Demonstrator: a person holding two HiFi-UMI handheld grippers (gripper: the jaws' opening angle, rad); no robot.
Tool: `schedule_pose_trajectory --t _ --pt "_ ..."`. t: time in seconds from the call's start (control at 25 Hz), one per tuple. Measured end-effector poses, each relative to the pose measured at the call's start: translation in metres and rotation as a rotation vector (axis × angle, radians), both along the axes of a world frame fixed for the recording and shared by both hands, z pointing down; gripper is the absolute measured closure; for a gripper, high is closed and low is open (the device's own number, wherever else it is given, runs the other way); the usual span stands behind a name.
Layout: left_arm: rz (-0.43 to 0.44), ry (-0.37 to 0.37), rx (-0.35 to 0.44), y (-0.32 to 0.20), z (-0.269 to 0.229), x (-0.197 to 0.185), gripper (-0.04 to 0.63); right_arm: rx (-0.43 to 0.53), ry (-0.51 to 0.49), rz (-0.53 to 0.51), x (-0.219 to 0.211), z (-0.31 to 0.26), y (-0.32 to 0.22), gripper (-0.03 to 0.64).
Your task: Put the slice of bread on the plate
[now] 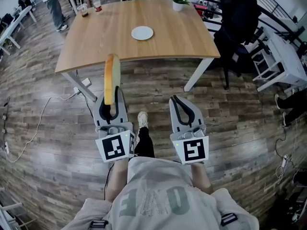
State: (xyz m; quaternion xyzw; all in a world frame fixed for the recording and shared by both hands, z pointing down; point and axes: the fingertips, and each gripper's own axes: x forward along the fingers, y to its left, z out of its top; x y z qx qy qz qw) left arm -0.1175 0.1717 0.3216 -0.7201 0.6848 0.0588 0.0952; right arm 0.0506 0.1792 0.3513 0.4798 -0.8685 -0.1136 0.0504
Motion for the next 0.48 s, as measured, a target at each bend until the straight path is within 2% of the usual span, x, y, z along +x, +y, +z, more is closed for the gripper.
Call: schedule_pose_trajectory --t 0.24,0.48 --pt "0.012 0.005 -0.029 -0.081 0.010 -0.010 0.499 -0.059 0.009 0.023 -0.005 0.013 -0.082 0.586" --pt "-0.007 0.017 -0.027 -0.183 -0.003 -0.039 0.499 -0.044 0.037 -0.006 -0.033 -0.008 -0.182 0.586"
